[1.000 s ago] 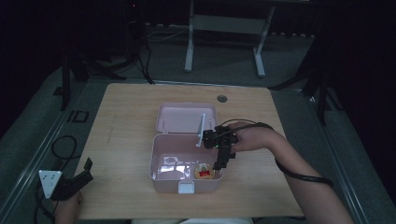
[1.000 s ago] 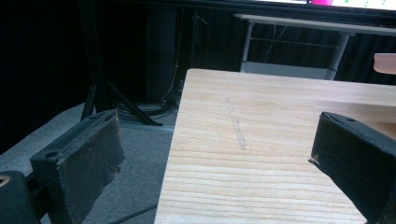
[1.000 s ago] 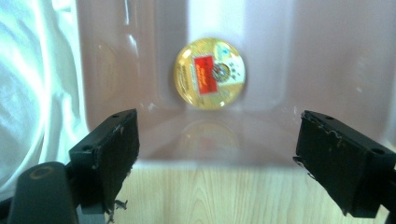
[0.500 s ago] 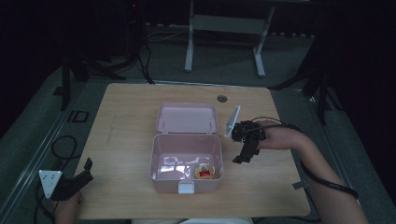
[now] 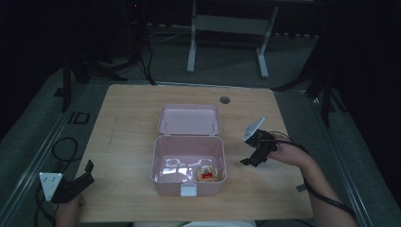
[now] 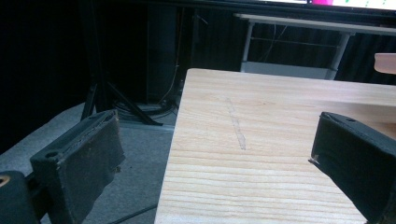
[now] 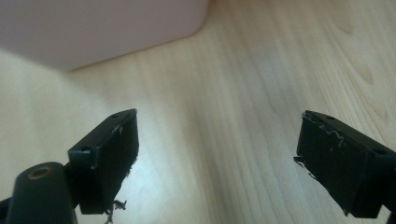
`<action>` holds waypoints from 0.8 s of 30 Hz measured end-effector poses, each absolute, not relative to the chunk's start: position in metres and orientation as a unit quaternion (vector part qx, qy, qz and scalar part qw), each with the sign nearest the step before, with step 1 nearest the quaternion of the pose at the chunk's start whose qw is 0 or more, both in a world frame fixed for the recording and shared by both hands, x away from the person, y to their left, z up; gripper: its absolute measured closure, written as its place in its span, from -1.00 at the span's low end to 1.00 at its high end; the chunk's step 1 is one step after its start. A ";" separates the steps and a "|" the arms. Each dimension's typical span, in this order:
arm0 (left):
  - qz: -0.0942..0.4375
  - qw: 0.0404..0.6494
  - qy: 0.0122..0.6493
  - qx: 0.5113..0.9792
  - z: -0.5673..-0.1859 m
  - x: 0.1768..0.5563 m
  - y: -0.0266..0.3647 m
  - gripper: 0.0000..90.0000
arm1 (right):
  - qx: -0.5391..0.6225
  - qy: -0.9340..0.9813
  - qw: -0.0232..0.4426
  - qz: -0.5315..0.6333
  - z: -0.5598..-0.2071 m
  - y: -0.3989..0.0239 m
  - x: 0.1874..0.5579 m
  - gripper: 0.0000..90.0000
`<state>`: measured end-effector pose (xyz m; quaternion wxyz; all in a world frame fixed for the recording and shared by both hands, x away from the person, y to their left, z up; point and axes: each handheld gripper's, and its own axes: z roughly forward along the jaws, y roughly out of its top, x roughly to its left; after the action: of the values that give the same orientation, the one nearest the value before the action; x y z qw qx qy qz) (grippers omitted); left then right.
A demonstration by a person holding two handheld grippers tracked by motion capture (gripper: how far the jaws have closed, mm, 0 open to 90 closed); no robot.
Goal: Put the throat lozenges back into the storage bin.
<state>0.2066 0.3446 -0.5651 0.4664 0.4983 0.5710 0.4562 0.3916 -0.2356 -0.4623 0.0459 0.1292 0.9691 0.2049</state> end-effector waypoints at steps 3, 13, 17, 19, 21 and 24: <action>0.456 0.466 0.571 0.498 -0.565 0.207 0.345 -0.94 | 0.145 0.962 0.062 0.224 -0.471 -0.242 0.393 -0.72; 0.456 0.467 0.571 0.498 -0.565 0.207 0.345 -0.94 | 0.241 0.916 0.115 0.298 -0.517 -0.273 0.400 -0.73; 0.457 0.466 0.572 0.497 -0.565 0.207 0.344 -0.94 | 0.275 0.897 0.139 0.318 -0.530 -0.283 0.400 -0.74; 0.457 0.466 0.572 0.497 -0.565 0.207 0.345 -0.94 | 0.287 0.891 0.147 0.320 -0.535 -0.287 0.398 -0.74; 0.456 0.467 0.572 0.497 -0.565 0.207 0.345 -0.94 | 0.301 0.882 0.155 0.328 -0.538 -0.293 0.396 -0.74; 0.456 0.467 0.572 0.497 -0.565 0.207 0.345 -0.94 | 0.325 0.866 0.168 0.341 -0.543 -0.302 0.394 -0.74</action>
<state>0.2069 0.3447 -0.5650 0.4670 0.4972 0.5720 0.4555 0.3937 -0.3018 -0.5427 0.1678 0.3246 0.8661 0.3411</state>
